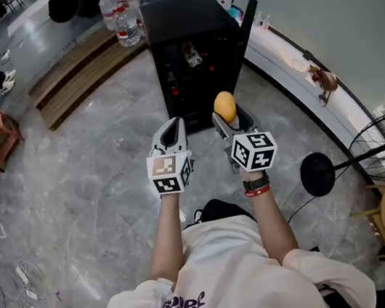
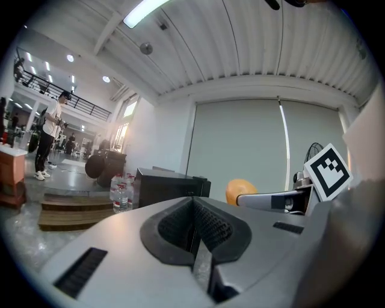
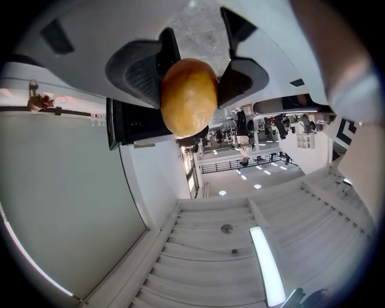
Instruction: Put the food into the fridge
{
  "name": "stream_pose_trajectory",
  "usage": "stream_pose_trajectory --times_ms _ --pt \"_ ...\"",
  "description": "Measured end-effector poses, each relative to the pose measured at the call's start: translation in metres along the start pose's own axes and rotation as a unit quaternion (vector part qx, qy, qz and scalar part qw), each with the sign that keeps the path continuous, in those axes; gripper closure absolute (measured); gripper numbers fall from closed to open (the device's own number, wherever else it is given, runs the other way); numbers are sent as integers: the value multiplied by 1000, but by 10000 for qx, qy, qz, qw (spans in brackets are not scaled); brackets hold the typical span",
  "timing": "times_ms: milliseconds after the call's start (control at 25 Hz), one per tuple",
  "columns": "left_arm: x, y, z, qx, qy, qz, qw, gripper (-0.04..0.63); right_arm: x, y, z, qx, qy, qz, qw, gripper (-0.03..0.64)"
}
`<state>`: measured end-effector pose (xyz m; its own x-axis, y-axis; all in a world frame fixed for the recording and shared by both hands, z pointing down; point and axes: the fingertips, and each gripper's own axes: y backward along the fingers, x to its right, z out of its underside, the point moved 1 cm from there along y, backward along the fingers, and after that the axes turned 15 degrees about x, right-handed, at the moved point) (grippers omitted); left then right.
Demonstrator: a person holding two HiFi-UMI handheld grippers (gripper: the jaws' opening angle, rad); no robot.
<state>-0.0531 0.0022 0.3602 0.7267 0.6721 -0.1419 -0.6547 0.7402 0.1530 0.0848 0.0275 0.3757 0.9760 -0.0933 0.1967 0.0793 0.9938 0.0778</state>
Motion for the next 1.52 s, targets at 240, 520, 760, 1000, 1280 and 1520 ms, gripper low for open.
stream_pose_trajectory --times_ms 240,520,760,1000,1280,1520 --pt "-21 -26 -1 1 -35 -72 10000 578 2 -35 4 -70 3 -122 9999 308" --pt "-41 -71 21 -65 -132 -80 9999 578 23 -99 35 -212 -148 -279 9993 308" --pt "-67 -110 22 8 -183 -236 9996 578 37 -152 47 -292 -172 -409 9986 308" --pt "-88 -134 35 -70 -194 -363 9991 578 46 -180 62 -433 -200 -479 9977 308" --pt "-94 -158 58 -204 -179 -369 9990 578 67 -201 92 -676 -234 -456 9964 308" --pt "-103 -166 73 -226 -179 -364 9989 578 70 -215 118 -810 -303 -478 9951 308"
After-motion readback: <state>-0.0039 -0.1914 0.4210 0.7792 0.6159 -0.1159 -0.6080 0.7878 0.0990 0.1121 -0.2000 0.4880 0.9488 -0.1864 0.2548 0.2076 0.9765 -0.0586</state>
